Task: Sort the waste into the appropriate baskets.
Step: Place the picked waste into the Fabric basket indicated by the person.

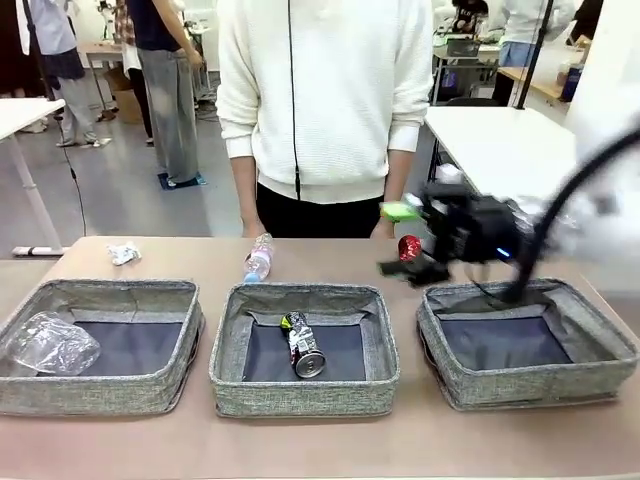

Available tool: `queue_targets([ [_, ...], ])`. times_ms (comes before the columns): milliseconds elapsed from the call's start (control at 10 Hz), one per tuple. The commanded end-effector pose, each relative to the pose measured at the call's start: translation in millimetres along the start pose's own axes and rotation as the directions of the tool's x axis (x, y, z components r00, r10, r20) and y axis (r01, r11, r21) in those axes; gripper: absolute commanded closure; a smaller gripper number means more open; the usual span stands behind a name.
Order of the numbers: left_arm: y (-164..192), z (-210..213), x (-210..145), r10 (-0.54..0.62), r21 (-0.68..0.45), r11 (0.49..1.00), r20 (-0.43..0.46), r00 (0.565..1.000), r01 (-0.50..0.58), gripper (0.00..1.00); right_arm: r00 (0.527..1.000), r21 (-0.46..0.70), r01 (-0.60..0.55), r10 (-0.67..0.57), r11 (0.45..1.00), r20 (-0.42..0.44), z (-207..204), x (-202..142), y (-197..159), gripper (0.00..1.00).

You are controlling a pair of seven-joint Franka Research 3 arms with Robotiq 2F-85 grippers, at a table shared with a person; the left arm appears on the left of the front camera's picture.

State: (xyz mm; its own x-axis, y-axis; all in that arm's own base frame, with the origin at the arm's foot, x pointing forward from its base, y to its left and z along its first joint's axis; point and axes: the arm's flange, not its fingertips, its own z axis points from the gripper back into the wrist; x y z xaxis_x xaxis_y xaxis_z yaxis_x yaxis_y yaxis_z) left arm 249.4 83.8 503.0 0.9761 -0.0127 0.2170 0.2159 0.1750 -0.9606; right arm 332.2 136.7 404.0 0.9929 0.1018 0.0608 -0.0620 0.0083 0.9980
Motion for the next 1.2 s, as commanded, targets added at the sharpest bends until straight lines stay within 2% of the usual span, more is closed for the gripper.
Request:
queue_targets([
  [0, 15, -13, -3, 0.004, -0.032, 0.999, -0.06, 0.998, -0.006, 0.0, 0.989, -0.081, -0.047, 0.058, 0.996, 0.135, 57, -56, 18, 0.0],
  [200, 27, -8, 5, 0.052, -0.021, 0.998, -0.057, 0.997, -0.054, 0.0, 0.965, -0.186, -0.11, 0.15, 0.976, 0.217, 92, -113, 50, 0.0],
  [400, 38, -5, 8, 0.073, 0.004, 0.997, -0.062, 0.995, -0.073, 0.0, 0.967, -0.29, -0.091, 0.154, 0.953, 0.203, 112, -163, 103, 0.0],
  [500, 38, -2, 9, 0.071, -0.012, 0.997, -0.054, 0.996, -0.072, 0.0, 0.975, -0.32, -0.051, 0.116, 0.946, 0.189, 114, -172, 111, 0.0],
  [600, 40, -1, 12, 0.074, -0.001, 0.997, 0.023, 0.997, -0.074, 0.0, 0.986, -0.37, 0.02, 0.044, 0.929, 0.163, 108, -166, 102, 0.0],
  [700, 37, -6, 8, 0.099, -0.012, 0.995, -0.057, 0.993, -0.1, 0.0, 0.963, -0.305, -0.099, 0.168, 0.947, 0.209, 146, -87, 127, 0.0],
  [1100, 37, -6, 8, 0.099, -0.012, 0.995, -0.057, 0.993, -0.1, 0.0, 0.963, -0.305, -0.099, 0.168, 0.947, 0.209, 146, -87, 127, 0.0],
])
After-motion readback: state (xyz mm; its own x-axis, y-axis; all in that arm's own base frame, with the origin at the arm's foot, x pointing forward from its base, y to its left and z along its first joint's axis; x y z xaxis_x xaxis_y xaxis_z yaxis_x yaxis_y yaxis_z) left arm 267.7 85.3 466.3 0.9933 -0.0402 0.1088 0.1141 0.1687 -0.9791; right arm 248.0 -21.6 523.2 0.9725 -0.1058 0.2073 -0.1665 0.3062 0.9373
